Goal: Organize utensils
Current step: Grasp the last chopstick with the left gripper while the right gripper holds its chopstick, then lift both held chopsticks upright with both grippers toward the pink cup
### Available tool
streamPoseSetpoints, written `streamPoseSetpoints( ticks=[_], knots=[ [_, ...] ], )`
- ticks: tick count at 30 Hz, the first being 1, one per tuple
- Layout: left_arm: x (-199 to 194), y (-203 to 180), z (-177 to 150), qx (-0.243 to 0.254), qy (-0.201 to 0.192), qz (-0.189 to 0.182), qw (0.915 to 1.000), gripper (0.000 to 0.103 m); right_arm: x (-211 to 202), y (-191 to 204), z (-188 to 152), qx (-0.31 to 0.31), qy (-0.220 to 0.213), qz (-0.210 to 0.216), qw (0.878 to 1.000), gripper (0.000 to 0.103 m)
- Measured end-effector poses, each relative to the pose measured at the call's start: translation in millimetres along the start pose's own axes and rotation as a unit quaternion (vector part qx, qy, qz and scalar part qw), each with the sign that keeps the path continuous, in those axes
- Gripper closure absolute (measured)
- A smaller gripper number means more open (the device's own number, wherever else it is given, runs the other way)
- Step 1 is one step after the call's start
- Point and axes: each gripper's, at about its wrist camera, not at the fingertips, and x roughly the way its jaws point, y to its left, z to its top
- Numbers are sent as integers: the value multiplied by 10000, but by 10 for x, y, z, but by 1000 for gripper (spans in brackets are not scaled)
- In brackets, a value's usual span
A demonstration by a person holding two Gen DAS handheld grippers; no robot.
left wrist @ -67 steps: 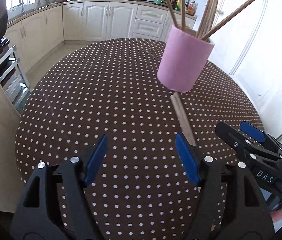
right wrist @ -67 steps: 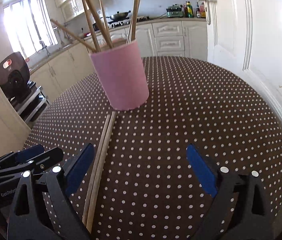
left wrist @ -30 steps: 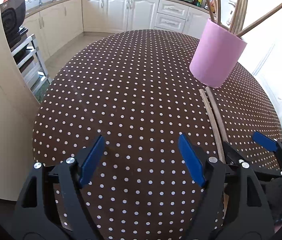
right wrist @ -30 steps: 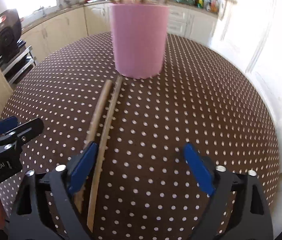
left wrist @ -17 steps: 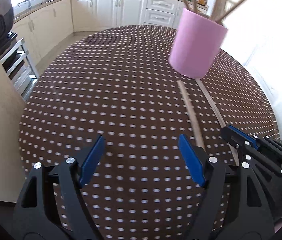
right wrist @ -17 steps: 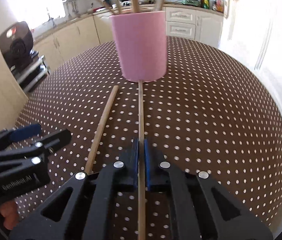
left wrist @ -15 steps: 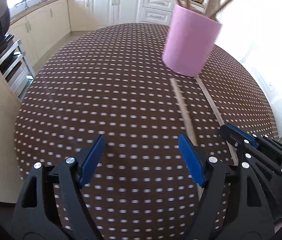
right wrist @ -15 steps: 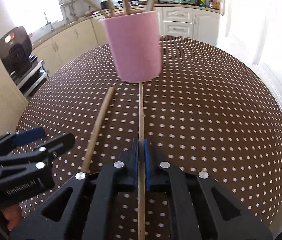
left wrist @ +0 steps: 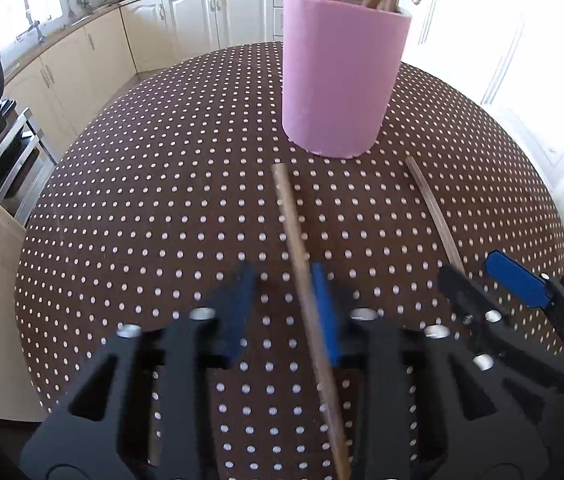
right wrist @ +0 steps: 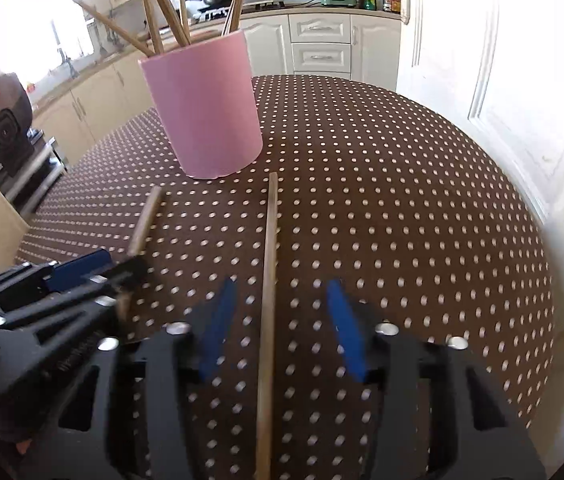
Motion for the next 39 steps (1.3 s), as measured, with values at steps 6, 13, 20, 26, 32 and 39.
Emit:
streamPoseSetpoints(
  ticks=[6,13,20,26,32,39],
  knots=[
    [106,185,123,-1,-112,-599,9981,97,77,-31,65,-196,13,191,9996,98],
    [77,487,174,-93,-231,-725,9971,97,-37,-173,99,74,-75,635,9979,98],
    [-327,752,304,-347,-887,-1009,9903,97,-520,-408,220,732,-1123,1068,9852,98],
    [-808,837,464,-440,-1635,-1086,9796,97,-992,-431,454,588,-2218,1440,9626,98],
    [-1285,827,778,-585,-2581,-1151,9575,97,-1229,-587,687,871,-3370,1645,9229,98],
    [-1548,725,1090,-978,-3666,-1357,9152,97,-1190,-685,969,1290,-4468,1672,8693,98]
  ],
)
